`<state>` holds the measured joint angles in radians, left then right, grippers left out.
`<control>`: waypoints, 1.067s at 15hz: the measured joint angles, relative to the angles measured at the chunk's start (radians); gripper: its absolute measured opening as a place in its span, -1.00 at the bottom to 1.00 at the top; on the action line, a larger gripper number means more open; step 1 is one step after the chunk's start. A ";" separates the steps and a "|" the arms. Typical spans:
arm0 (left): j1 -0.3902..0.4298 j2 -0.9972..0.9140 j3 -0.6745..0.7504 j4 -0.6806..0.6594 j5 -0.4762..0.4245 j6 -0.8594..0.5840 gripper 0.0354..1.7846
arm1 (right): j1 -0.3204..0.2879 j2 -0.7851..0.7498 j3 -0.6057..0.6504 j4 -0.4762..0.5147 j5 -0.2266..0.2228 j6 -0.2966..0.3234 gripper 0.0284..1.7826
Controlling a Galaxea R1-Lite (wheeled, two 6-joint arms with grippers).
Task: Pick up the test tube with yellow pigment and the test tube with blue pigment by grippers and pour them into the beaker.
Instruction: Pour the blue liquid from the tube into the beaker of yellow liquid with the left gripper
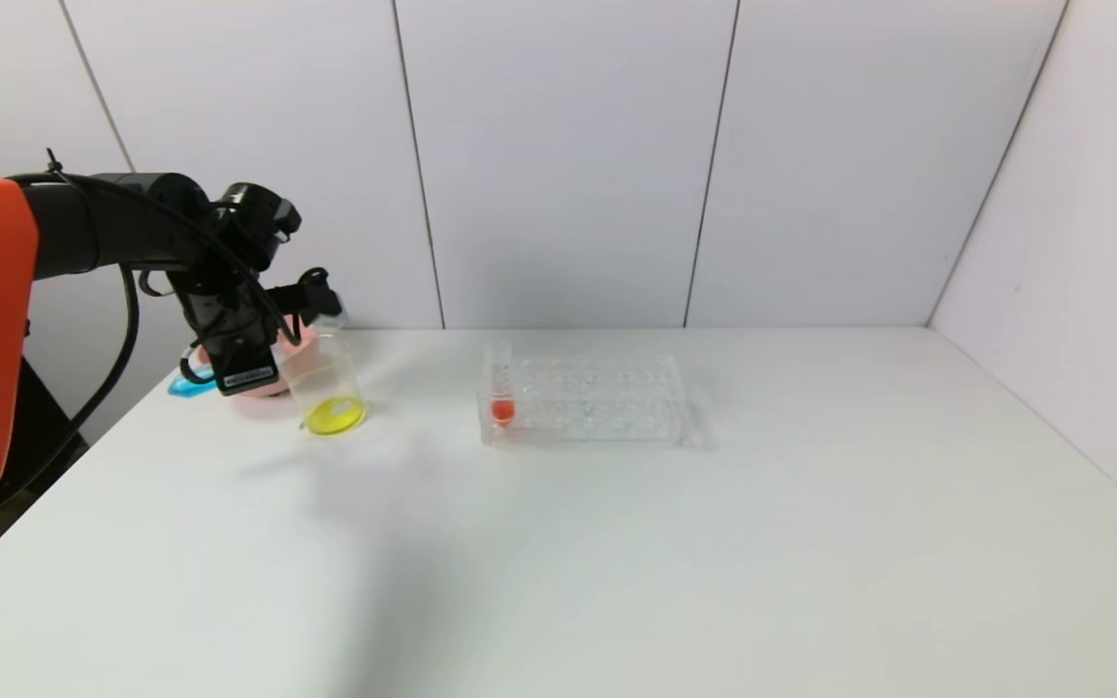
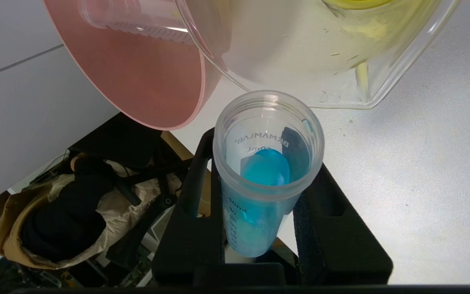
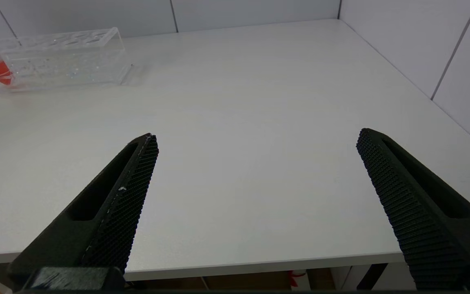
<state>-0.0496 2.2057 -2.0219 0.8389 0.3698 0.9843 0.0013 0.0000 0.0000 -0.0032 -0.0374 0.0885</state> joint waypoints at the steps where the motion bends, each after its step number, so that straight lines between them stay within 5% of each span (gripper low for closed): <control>1: 0.000 0.001 0.000 0.000 0.004 -0.001 -0.48 | 0.000 0.000 0.000 0.000 0.000 0.000 0.99; 16: -0.024 0.010 0.000 -0.050 0.109 0.008 -0.48 | 0.000 0.000 0.000 -0.001 0.000 0.000 0.99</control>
<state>-0.0736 2.2157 -2.0219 0.7889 0.4791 0.9923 0.0013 0.0000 0.0000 -0.0038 -0.0370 0.0885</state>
